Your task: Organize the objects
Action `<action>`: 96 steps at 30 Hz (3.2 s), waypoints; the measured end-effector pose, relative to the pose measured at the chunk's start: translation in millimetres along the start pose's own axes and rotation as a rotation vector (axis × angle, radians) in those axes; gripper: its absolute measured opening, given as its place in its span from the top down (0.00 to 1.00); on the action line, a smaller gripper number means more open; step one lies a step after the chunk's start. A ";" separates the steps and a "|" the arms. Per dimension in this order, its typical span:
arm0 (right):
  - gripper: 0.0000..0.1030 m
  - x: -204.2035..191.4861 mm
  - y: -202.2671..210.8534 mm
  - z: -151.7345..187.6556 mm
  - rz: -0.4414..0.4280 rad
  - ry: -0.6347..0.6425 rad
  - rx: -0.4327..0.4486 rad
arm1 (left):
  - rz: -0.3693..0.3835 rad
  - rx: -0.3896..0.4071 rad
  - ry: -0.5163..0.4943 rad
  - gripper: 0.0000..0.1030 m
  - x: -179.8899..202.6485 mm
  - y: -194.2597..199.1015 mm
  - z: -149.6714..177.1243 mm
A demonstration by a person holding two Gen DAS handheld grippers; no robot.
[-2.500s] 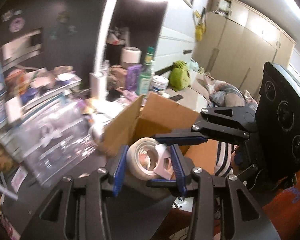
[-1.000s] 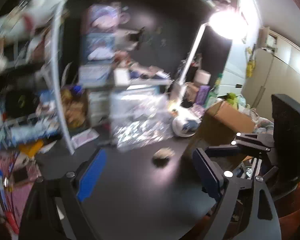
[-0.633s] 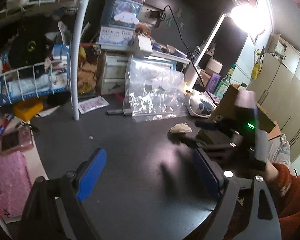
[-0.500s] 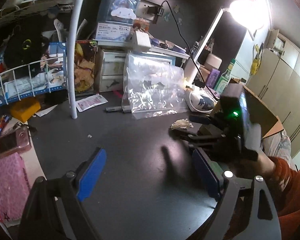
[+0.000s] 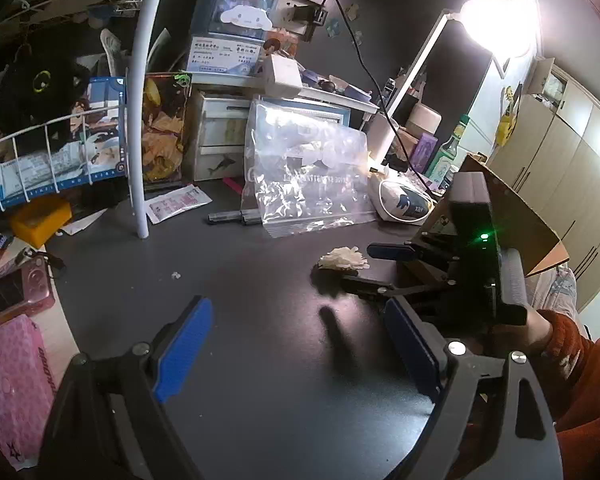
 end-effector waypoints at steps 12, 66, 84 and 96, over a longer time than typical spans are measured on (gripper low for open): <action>0.79 11.5 -15.4 -1.7 -0.025 -0.006 -0.024 | -0.012 -0.013 0.007 0.16 0.6 0.1 1.3; 0.49 155.9 188.8 22.2 -0.011 0.093 0.119 | 0.261 -0.162 -0.265 0.23 243.6 -98.2 -150.4; 0.33 147.4 202.0 17.4 -0.041 -0.033 0.203 | -0.031 0.146 -0.116 0.01 201.2 11.8 -110.8; 0.06 133.5 233.8 41.6 -0.131 -0.011 0.429 | -0.268 0.264 0.001 0.01 179.4 37.3 -67.4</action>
Point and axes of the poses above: each gripper's, at about its wrist camera, not at the fingertips, and y roughly against the way its jaws point, x to its right, z to its underside, the point moved 1 cm from there along -y, roughly the way its jaws point, and after that the axes turned 1 degree about y, right-handed, at the moved point
